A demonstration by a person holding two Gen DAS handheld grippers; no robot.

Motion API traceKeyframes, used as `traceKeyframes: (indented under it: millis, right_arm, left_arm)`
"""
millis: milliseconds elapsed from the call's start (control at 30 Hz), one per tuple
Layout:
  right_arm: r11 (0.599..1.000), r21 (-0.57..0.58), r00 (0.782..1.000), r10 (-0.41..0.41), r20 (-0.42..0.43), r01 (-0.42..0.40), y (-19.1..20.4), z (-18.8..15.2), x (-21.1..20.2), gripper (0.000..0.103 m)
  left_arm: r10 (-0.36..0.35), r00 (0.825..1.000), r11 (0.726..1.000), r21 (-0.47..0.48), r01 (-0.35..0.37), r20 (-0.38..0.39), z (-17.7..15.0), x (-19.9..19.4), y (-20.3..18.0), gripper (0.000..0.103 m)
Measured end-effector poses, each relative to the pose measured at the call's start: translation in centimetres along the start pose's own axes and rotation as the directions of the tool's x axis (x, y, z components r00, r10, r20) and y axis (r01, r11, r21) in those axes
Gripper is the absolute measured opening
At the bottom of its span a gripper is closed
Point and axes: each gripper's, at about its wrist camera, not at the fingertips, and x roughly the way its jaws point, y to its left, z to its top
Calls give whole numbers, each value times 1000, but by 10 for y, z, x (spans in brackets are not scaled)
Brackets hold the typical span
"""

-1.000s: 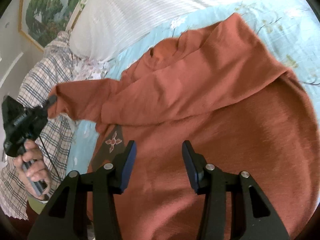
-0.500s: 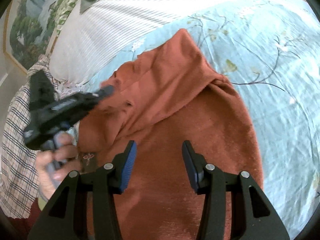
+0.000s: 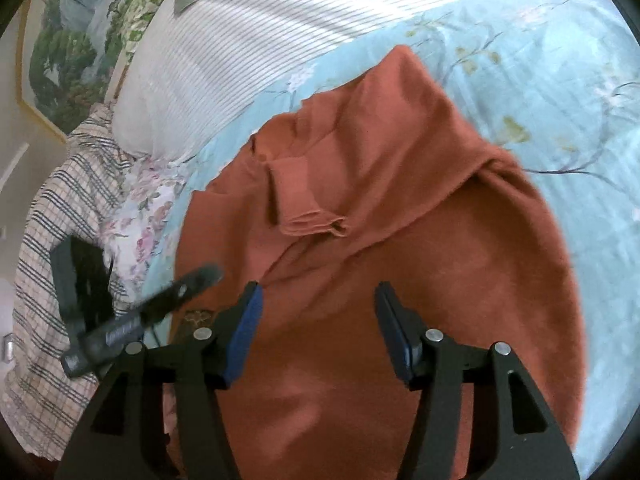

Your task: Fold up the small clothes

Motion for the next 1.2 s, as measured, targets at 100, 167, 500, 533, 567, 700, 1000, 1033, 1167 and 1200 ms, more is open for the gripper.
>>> traceKeyframes:
  millis: [100, 167, 500, 533, 567, 700, 1000, 1033, 1167, 1200]
  right_arm:
    - [1000, -25, 1000, -1, -8, 0, 9, 5, 14, 59]
    - [999, -46, 1000, -23, 0, 23, 14, 10, 20, 59]
    - [969, -193, 988, -157, 2, 155, 29, 50, 77, 64]
    - [970, -198, 989, -149, -11, 144, 30, 52, 82, 39]
    - [972, -199, 990, -133, -39, 123, 32, 55, 89, 21]
    - [980, -199, 997, -45, -70, 31, 46, 64, 95, 11]
    - [967, -127, 975, 223, 12, -220, 84, 102, 51, 10]
    - [965, -125, 972, 233, 18, -229, 88, 104, 49, 10]
    - [959, -88, 962, 272, 37, -268, 91, 112, 48, 10]
    - [959, -76, 960, 277, 38, -274, 91, 113, 49, 10]
  left_arm:
    - [127, 991, 991, -38, -125, 46, -24, -42, 38, 48]
    - [222, 973, 974, -73, -217, 68, -36, -62, 63, 48]
    - [488, 873, 862, -170, -478, 22, -57, -87, 160, 46]
    - [495, 869, 858, -170, -485, 19, -55, -84, 163, 46]
    - [495, 868, 858, -167, -486, 18, -53, -80, 166, 46]
    - [524, 851, 844, -133, -519, 8, -40, -64, 168, 46]
    - [559, 827, 807, -271, -525, 64, -15, -72, 179, 36]
    - [546, 834, 815, -278, -508, 76, -19, -79, 176, 36]
    - [596, 798, 791, -233, -566, 84, -32, -86, 169, 36]
    - [588, 806, 795, -230, -561, 69, -34, -86, 173, 36]
